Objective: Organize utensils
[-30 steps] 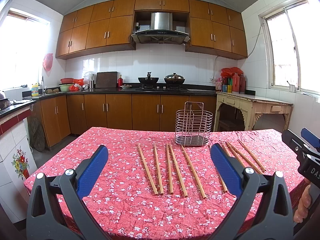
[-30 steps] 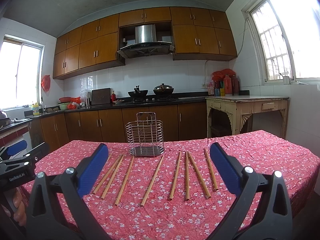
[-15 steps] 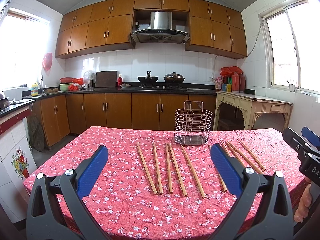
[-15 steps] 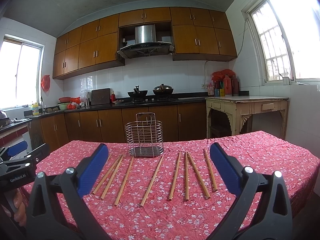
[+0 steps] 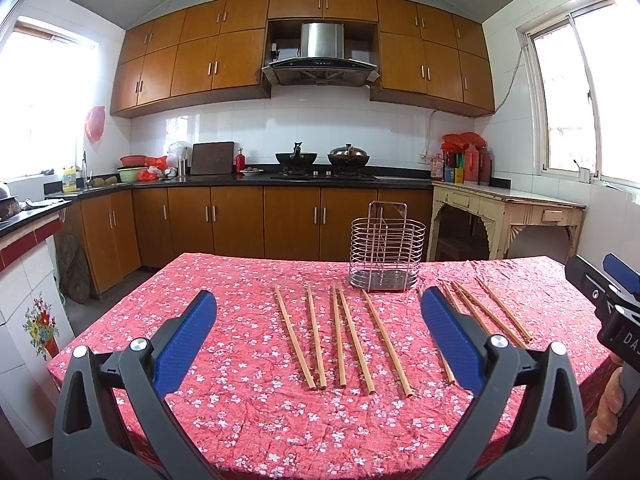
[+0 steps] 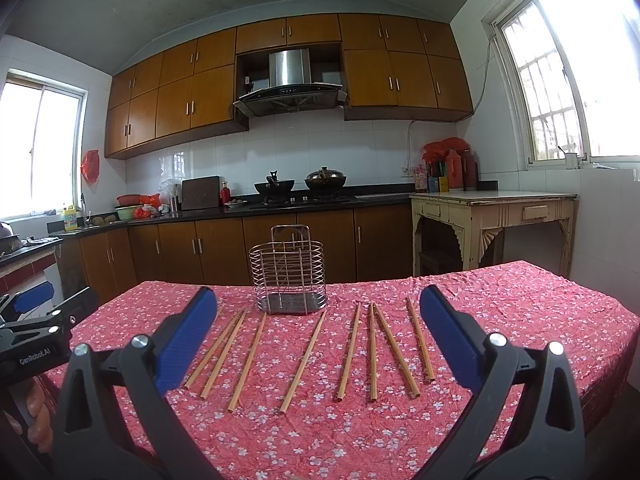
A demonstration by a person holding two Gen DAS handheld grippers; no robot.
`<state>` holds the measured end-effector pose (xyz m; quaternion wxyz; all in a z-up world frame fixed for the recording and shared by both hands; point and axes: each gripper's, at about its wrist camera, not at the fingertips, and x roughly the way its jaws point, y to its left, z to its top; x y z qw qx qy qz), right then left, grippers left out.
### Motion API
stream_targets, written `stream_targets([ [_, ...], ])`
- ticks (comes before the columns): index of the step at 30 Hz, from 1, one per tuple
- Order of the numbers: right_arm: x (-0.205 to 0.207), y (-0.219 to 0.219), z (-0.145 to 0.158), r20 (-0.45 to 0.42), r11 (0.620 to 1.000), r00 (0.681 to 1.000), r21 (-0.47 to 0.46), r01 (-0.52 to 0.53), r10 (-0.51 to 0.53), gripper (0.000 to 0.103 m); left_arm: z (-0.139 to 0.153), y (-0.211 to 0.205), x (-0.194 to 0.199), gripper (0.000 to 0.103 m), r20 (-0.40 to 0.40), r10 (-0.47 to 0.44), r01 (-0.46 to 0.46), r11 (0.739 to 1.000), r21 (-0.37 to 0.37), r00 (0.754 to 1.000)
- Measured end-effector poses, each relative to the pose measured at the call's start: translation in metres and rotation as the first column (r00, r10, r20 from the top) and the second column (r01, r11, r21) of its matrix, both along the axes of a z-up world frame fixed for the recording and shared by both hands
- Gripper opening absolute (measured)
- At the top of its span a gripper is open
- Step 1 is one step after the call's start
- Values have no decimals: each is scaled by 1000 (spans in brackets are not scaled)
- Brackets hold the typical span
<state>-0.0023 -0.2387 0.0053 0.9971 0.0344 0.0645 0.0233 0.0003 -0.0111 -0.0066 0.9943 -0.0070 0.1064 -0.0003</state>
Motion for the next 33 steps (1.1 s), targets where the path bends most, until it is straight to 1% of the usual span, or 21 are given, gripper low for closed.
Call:
stream_targets([
  [8,-2,-2,0,-3,1000,1000,2,3,-3,99,2,5,2,101,-4,0,0,1000,-2,1000],
  [12,6,-5,-5,-28,1000,1000,20,2,-2,99,-2,9,7,101,-20,29,-29,1000,-11,999],
  [17,28,-22,-19,-103,997,994,54,49,-43,99,-15,21,25,101,-110,74,-78,997,-29,991],
  [21,54,-48,-36,-208,988,971,78,134,-115,99,-30,29,39,101,-183,75,-84,995,-44,980],
  [23,68,-63,-48,-267,979,951,89,183,-154,94,-41,31,47,101,-228,74,-86,995,-43,971],
  [25,82,-78,-62,-333,969,924,90,229,-188,78,-51,33,54,101,-268,70,-86,995,-45,961],
  [26,88,-83,-68,-367,964,909,92,248,-199,74,-56,34,57,101,-291,70,-87,995,-45,954],
  [27,96,-90,-75,-405,960,890,91,265,-208,64,-59,33,60,101,-304,73,-90,995,-44,950],
  [28,105,-95,-83,-443,957,872,91,277,-210,56,-63,33,63,101,-322,71,-90,995,-43,944],
  [29,110,-100,-88,-466,956,861,96,279,-204,53,-66,33,65,101,-332,66,-85,995,-43,941],
  [31,125,-107,-99,-512,956,839,102,274,-186,40,-70,33,67,101,-348,64,-80,996,-32,935],
  [33,133,-109,-107,-532,959,827,89,271,-184,34,-73,33,72,101,-363,61,-79,996,-34,930],
])
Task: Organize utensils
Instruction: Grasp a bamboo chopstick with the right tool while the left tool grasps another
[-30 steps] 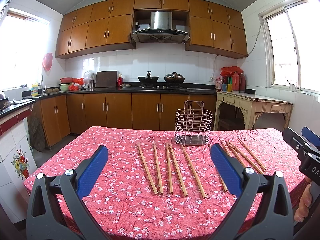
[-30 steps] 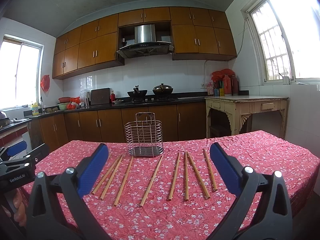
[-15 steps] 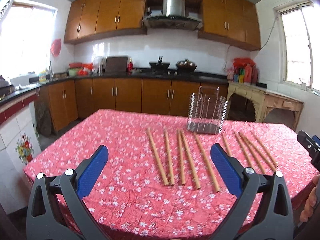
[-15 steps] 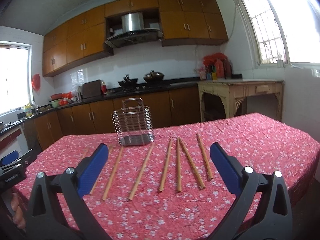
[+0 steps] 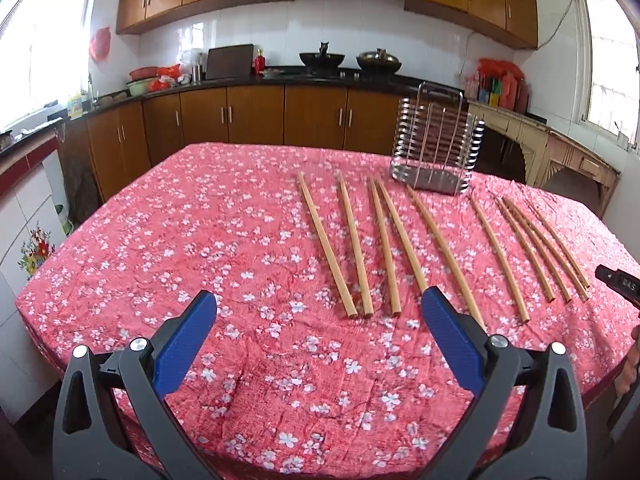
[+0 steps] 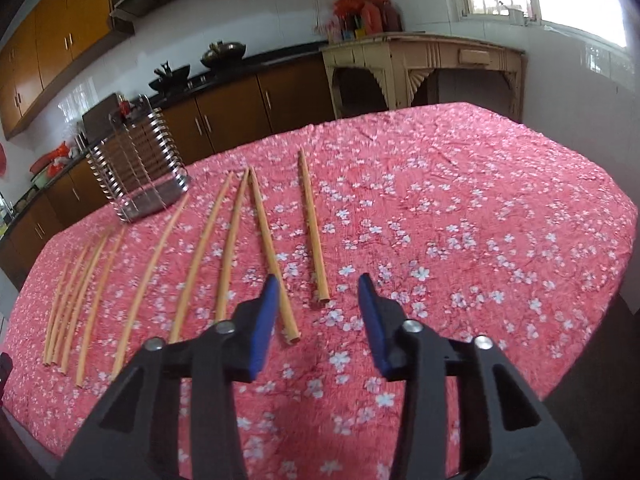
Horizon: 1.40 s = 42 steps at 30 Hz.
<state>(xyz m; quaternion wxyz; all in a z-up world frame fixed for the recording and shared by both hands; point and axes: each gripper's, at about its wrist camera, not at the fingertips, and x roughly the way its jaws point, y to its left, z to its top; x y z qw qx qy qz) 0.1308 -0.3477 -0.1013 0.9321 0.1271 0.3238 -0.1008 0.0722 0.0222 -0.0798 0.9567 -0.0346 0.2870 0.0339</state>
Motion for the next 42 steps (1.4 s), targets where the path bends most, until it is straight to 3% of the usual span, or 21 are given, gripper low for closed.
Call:
stream_targets([
  [5,22,2,-12,-72,1000,997,-21,-1,-1,26,-7,4,7,100,-27,-10,10,1000,-20,1000],
  [10,29,2,-19,-98,999,995,-34,10,-13,9,-16,-3,18,86,-54,-33,32,999,-19,998],
  [15,26,5,-19,-92,999,996,-47,8,-13,9,-26,-4,28,70,-92,-33,30,999,-34,995],
  [23,21,9,-19,-88,998,996,-59,2,-8,9,-22,5,51,65,-90,2,-6,999,-48,996],
  [28,22,9,-18,-89,998,996,-58,-3,-2,9,-32,4,64,51,-148,2,-8,999,-40,989],
  [35,21,8,-17,-91,998,996,-56,1,-6,9,-33,5,63,48,-167,30,-28,999,16,985],
  [39,20,9,-18,-90,998,996,-62,2,-8,9,-30,14,59,48,-164,11,-17,999,-35,986],
  [42,20,9,-17,-91,998,996,-64,3,-9,9,-29,11,55,48,-157,-7,1,999,-33,988],
])
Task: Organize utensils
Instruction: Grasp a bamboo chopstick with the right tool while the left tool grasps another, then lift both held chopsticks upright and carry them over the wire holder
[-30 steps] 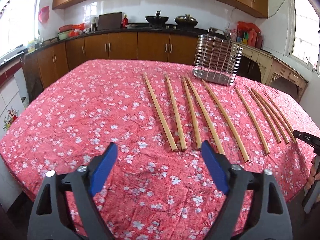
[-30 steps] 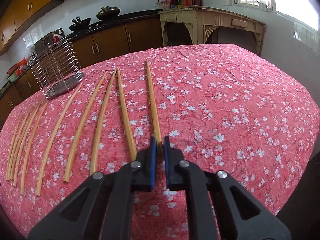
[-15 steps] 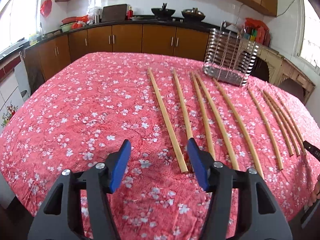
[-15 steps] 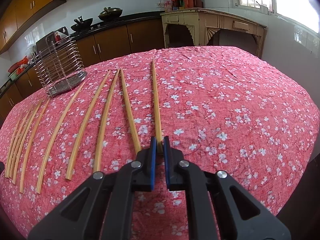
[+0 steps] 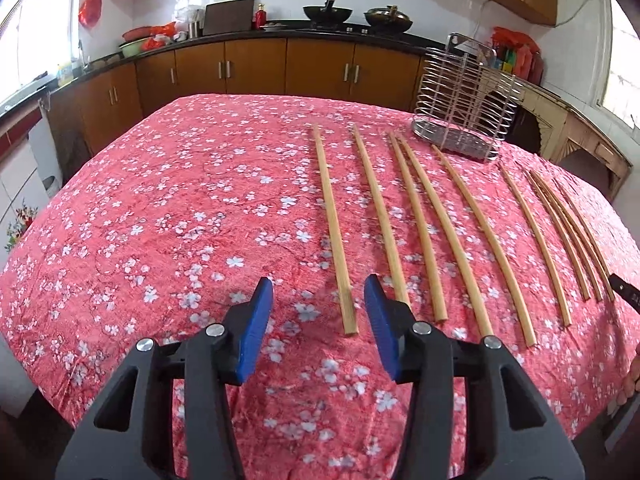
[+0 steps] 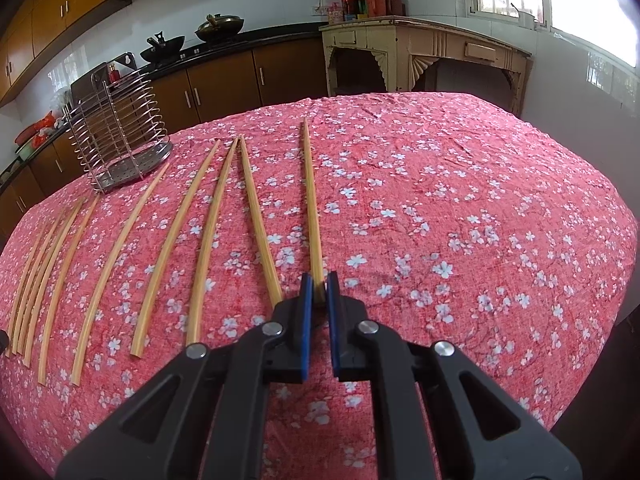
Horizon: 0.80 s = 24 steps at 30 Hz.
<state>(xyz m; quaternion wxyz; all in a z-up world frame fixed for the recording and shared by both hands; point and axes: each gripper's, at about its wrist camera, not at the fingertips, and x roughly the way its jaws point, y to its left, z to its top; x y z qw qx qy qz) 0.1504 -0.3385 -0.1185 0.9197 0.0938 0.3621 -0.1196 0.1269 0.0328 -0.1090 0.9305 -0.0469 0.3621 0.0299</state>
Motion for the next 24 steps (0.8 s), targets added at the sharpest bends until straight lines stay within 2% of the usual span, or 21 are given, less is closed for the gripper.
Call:
stream_targets([
  [8,-1,3,0,0,1000,1000,-19,2,-2,9,-3,-6,-5,46,7,23,-23,1000,3,1000],
  [10,-1,4,-1,-1,1000,1000,-26,3,-3,9,-3,-7,-6,39,12,36,-37,999,14,999],
  [12,-1,7,-2,0,999,1000,-40,0,0,8,-3,-6,-7,20,15,47,-47,999,21,999],
  [14,-1,8,-2,1,999,1000,-42,-10,10,8,-3,-4,-6,7,13,47,-47,999,19,999],
  [18,-5,11,5,33,999,999,-46,-19,21,7,2,6,-6,7,4,18,-18,1000,-7,1000],
  [24,-18,18,46,155,992,987,-123,-29,48,7,34,16,-13,7,91,-9,5,999,39,996],
])
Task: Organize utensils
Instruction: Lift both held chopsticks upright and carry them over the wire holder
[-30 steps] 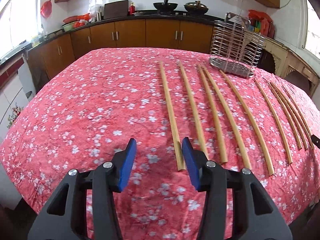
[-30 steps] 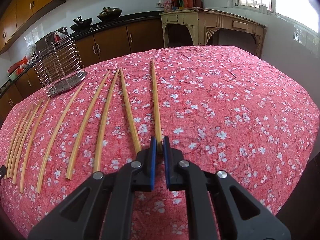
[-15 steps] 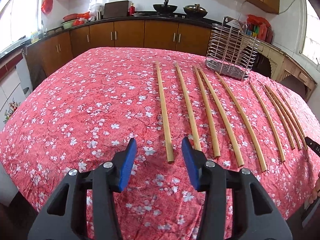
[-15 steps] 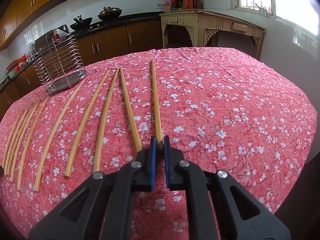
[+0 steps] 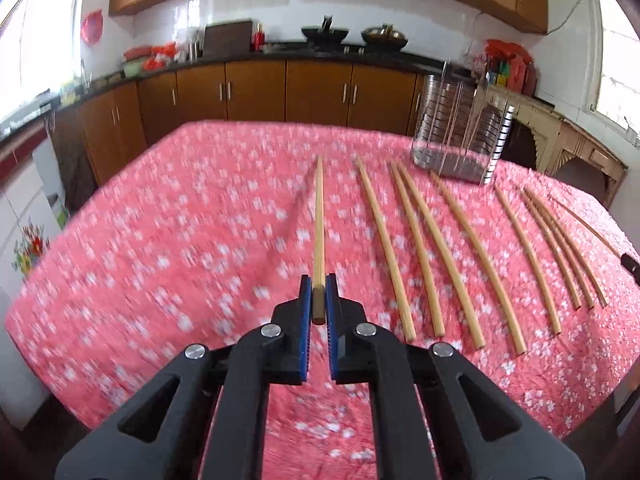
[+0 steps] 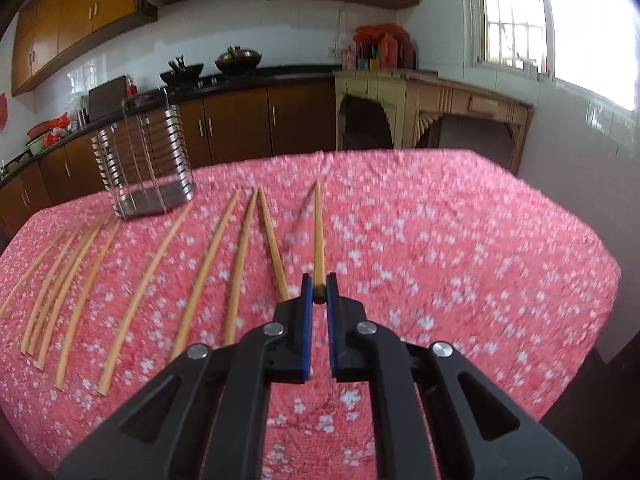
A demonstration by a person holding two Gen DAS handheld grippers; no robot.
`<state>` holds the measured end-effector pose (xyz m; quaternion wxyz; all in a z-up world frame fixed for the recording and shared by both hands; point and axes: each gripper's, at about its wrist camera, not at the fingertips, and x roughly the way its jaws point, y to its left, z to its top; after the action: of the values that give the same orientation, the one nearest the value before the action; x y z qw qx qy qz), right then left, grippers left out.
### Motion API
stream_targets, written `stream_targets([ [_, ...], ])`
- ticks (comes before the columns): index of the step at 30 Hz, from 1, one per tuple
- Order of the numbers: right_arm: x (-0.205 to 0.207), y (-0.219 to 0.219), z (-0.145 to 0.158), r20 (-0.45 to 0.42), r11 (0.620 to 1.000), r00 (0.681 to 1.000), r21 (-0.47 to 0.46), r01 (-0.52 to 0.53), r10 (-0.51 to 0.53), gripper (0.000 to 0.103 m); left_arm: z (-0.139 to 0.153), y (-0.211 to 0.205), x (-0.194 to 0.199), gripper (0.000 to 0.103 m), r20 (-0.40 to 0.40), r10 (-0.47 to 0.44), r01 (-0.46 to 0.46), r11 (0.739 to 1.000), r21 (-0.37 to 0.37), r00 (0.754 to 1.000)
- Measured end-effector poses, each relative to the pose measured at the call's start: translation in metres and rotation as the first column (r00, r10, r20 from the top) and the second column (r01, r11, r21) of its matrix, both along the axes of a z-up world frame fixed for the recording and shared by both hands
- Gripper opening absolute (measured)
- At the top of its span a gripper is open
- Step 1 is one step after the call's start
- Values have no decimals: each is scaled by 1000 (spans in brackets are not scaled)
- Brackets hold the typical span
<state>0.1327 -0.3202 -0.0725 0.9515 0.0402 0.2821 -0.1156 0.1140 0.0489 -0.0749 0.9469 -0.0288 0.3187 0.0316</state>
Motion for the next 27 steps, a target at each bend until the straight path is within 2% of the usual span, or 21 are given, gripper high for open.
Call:
stream_targets([
  [6,-2,-3,44,103,999,994,-36,-16,20,7,44,6,-2,7,127,-1,-4,999,47,992],
  [10,5,-11,73,161,999,987,-32,-24,28,7,79,11,8,7,221,-2,-15,997,73,975],
  [14,12,-13,104,229,999,973,-36,-32,40,7,107,17,19,7,282,-6,-16,997,75,959],
  [23,39,-18,162,330,998,942,-32,-47,55,7,147,29,53,7,326,-5,4,1000,4,945],
  [27,43,-15,180,357,998,932,-25,-66,70,7,156,31,58,7,336,-13,11,1000,8,942],
])
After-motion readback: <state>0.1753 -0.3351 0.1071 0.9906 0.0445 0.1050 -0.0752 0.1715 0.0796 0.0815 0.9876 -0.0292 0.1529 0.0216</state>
